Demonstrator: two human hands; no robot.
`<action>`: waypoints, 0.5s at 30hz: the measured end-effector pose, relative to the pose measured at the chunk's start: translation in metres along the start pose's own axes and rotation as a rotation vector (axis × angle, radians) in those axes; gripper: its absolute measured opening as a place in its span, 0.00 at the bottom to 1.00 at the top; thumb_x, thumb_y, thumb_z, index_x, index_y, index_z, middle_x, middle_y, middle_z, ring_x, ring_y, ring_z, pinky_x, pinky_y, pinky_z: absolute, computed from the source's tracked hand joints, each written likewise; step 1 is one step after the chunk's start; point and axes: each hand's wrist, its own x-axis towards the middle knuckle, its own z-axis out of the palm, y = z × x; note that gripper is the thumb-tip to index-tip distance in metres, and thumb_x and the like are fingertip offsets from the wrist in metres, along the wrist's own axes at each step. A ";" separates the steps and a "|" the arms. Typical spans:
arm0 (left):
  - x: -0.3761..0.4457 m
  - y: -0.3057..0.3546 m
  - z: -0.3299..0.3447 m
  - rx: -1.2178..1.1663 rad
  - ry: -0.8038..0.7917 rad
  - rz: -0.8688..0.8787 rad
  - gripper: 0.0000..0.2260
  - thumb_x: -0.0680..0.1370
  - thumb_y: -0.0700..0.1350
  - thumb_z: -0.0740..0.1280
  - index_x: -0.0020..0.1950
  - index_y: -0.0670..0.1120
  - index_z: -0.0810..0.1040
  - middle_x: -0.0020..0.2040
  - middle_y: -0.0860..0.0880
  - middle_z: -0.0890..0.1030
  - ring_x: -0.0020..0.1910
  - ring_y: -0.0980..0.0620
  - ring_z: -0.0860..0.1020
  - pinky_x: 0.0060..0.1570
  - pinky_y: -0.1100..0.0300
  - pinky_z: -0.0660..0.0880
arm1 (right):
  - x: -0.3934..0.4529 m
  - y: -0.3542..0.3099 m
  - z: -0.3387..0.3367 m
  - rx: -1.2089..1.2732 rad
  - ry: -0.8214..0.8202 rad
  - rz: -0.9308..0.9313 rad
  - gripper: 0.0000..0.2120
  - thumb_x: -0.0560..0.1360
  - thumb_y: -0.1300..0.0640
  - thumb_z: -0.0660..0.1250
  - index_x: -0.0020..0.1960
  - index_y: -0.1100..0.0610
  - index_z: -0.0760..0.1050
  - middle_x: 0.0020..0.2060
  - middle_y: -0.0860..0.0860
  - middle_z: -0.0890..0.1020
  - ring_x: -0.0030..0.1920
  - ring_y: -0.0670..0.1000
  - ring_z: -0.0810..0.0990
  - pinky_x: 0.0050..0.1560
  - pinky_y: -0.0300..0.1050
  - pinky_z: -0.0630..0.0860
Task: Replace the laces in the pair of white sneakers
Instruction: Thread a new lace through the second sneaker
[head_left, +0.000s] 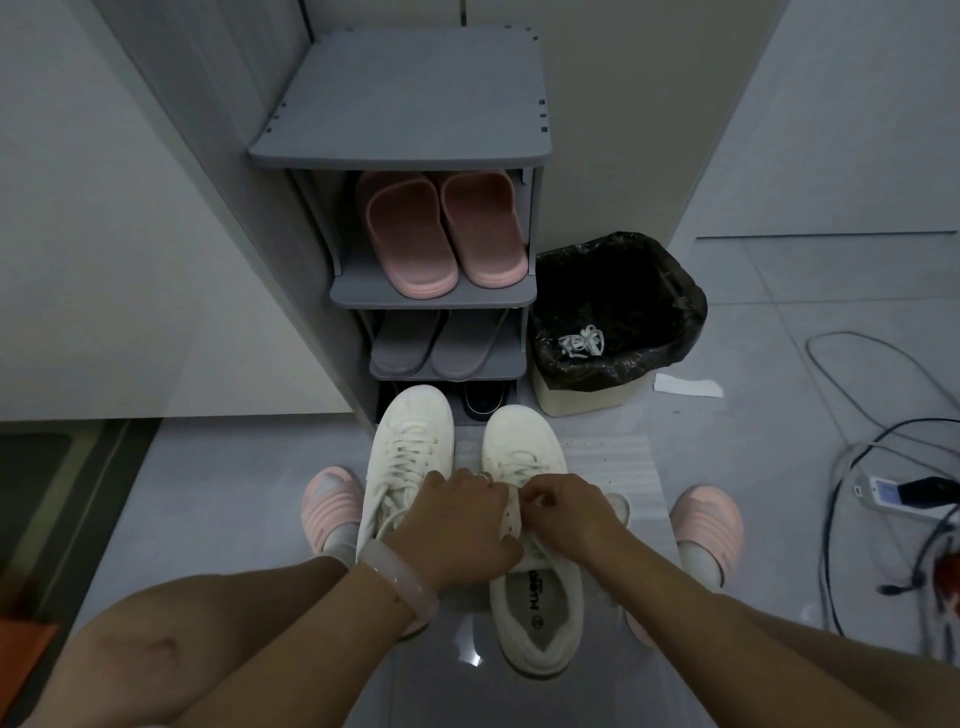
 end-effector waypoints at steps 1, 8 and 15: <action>-0.001 0.001 0.000 -0.031 -0.024 -0.023 0.17 0.74 0.55 0.60 0.56 0.45 0.71 0.54 0.47 0.75 0.54 0.47 0.72 0.52 0.52 0.64 | -0.001 -0.001 -0.002 0.020 0.004 -0.002 0.08 0.76 0.54 0.63 0.50 0.53 0.80 0.45 0.49 0.82 0.39 0.47 0.75 0.43 0.44 0.76; 0.002 0.007 -0.001 0.021 0.235 -0.067 0.18 0.75 0.59 0.58 0.52 0.45 0.72 0.52 0.47 0.73 0.54 0.47 0.71 0.50 0.56 0.63 | -0.012 -0.011 -0.018 0.440 -0.103 0.134 0.10 0.77 0.63 0.62 0.39 0.55 0.74 0.36 0.52 0.76 0.33 0.50 0.77 0.34 0.43 0.81; 0.005 -0.004 0.001 -0.426 0.025 -0.164 0.20 0.73 0.45 0.64 0.24 0.45 0.61 0.24 0.50 0.64 0.24 0.55 0.64 0.25 0.65 0.59 | -0.001 0.017 -0.078 0.929 0.476 0.313 0.08 0.77 0.71 0.58 0.43 0.64 0.74 0.44 0.60 0.76 0.38 0.55 0.75 0.47 0.50 0.79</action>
